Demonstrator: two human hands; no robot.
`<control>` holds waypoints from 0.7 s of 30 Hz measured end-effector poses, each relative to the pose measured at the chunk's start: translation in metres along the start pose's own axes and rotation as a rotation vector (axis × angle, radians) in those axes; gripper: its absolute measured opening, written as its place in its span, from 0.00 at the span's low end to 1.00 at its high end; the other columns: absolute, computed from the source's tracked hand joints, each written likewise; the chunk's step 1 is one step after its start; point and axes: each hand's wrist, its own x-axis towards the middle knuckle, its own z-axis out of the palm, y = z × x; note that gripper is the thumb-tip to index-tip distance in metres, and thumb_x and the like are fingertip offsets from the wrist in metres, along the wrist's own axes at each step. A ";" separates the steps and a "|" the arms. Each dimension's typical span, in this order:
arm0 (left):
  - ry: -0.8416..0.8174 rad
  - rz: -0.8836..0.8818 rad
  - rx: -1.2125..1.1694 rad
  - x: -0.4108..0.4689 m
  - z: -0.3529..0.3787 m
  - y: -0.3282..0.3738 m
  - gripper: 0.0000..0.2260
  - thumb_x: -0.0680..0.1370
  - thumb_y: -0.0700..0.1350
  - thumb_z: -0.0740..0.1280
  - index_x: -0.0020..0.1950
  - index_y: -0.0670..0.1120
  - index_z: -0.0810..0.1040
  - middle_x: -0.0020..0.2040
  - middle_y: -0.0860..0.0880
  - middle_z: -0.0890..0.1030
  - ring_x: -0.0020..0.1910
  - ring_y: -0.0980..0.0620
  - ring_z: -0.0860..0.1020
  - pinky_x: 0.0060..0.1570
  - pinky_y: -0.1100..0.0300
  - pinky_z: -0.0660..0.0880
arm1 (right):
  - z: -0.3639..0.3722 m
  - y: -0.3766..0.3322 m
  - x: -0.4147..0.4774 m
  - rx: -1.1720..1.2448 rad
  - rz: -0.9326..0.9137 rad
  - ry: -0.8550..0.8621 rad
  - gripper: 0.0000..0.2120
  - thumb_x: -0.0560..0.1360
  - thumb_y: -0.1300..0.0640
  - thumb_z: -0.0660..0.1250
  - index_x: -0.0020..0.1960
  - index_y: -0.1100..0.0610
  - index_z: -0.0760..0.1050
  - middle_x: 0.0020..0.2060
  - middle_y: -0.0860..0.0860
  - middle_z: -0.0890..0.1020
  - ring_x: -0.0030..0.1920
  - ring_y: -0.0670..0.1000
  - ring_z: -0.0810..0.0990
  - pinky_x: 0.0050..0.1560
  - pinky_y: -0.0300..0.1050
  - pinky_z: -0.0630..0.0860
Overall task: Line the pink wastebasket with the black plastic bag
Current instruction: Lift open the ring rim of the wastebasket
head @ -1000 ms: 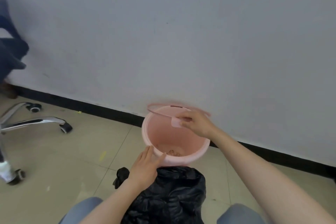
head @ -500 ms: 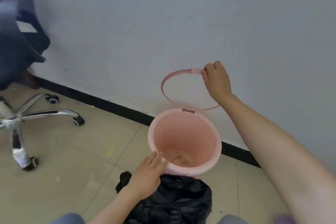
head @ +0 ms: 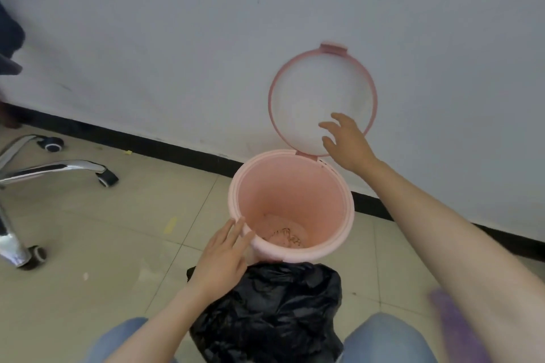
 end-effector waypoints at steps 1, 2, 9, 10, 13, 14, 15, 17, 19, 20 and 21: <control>0.000 -0.033 -0.050 -0.004 0.002 0.003 0.28 0.65 0.44 0.70 0.64 0.46 0.68 0.62 0.41 0.78 0.59 0.42 0.78 0.52 0.49 0.78 | 0.003 0.001 -0.014 0.017 0.000 0.014 0.17 0.78 0.62 0.58 0.67 0.61 0.66 0.71 0.63 0.61 0.72 0.59 0.56 0.71 0.54 0.56; 0.007 -0.089 -0.099 -0.010 0.006 0.006 0.28 0.68 0.44 0.67 0.67 0.43 0.65 0.64 0.39 0.76 0.62 0.40 0.76 0.56 0.47 0.76 | 0.006 0.002 -0.028 0.027 0.005 0.037 0.17 0.77 0.63 0.59 0.65 0.61 0.68 0.70 0.63 0.63 0.72 0.59 0.57 0.71 0.53 0.58; -0.326 -0.188 -0.086 -0.034 0.050 0.027 0.30 0.77 0.56 0.46 0.57 0.38 0.78 0.53 0.41 0.83 0.51 0.43 0.82 0.46 0.50 0.80 | 0.047 0.012 -0.130 -0.021 0.162 0.153 0.14 0.72 0.70 0.61 0.57 0.66 0.74 0.57 0.64 0.76 0.60 0.63 0.71 0.60 0.54 0.69; -0.341 -0.136 -0.052 -0.035 0.058 0.031 0.30 0.77 0.57 0.46 0.55 0.39 0.80 0.51 0.42 0.84 0.50 0.45 0.83 0.45 0.51 0.80 | 0.055 0.014 -0.145 -0.041 0.170 0.184 0.12 0.70 0.72 0.62 0.53 0.67 0.75 0.52 0.64 0.79 0.56 0.64 0.74 0.54 0.54 0.73; -0.382 -0.042 0.002 -0.026 0.068 0.044 0.29 0.68 0.61 0.52 0.52 0.43 0.82 0.49 0.45 0.85 0.48 0.47 0.84 0.43 0.52 0.81 | 0.084 0.016 -0.184 -0.092 0.156 0.179 0.08 0.66 0.67 0.59 0.41 0.65 0.77 0.37 0.60 0.82 0.39 0.62 0.80 0.36 0.48 0.77; -0.372 -0.002 0.021 -0.023 0.073 0.047 0.30 0.67 0.61 0.52 0.52 0.43 0.82 0.49 0.46 0.85 0.48 0.48 0.84 0.42 0.52 0.81 | 0.096 0.016 -0.195 -0.109 0.142 0.131 0.10 0.67 0.63 0.56 0.38 0.63 0.77 0.34 0.58 0.82 0.36 0.60 0.80 0.33 0.47 0.76; -0.370 0.026 0.030 -0.021 0.075 0.051 0.30 0.66 0.62 0.52 0.51 0.44 0.82 0.48 0.47 0.86 0.47 0.49 0.84 0.41 0.52 0.81 | 0.109 0.017 -0.204 -0.117 0.139 0.065 0.14 0.68 0.58 0.54 0.38 0.62 0.77 0.33 0.57 0.82 0.36 0.59 0.80 0.33 0.47 0.76; -0.381 0.049 0.030 -0.018 0.078 0.056 0.29 0.66 0.62 0.52 0.52 0.45 0.82 0.47 0.49 0.86 0.46 0.50 0.84 0.41 0.53 0.81 | 0.131 0.021 -0.215 -0.184 0.152 -0.093 0.20 0.71 0.47 0.54 0.46 0.59 0.78 0.41 0.56 0.84 0.42 0.59 0.82 0.39 0.48 0.78; -0.389 0.069 0.028 -0.018 0.084 0.057 0.29 0.65 0.61 0.53 0.52 0.46 0.82 0.45 0.50 0.86 0.44 0.51 0.84 0.40 0.52 0.81 | 0.148 0.024 -0.218 -0.254 0.172 -0.245 0.26 0.71 0.42 0.60 0.62 0.59 0.71 0.59 0.59 0.78 0.58 0.60 0.77 0.55 0.53 0.75; -0.386 0.082 0.037 -0.020 0.086 0.056 0.28 0.65 0.60 0.54 0.53 0.47 0.81 0.43 0.51 0.86 0.42 0.51 0.84 0.40 0.51 0.81 | 0.155 0.027 -0.218 -0.260 0.191 -0.318 0.30 0.72 0.43 0.62 0.68 0.58 0.63 0.66 0.59 0.72 0.65 0.59 0.70 0.62 0.54 0.69; -0.371 0.100 0.051 -0.022 0.088 0.055 0.26 0.65 0.60 0.57 0.53 0.47 0.81 0.41 0.52 0.86 0.40 0.52 0.84 0.40 0.50 0.81 | 0.161 0.030 -0.218 -0.244 0.210 -0.378 0.31 0.73 0.45 0.63 0.71 0.56 0.58 0.69 0.57 0.68 0.69 0.58 0.65 0.66 0.53 0.64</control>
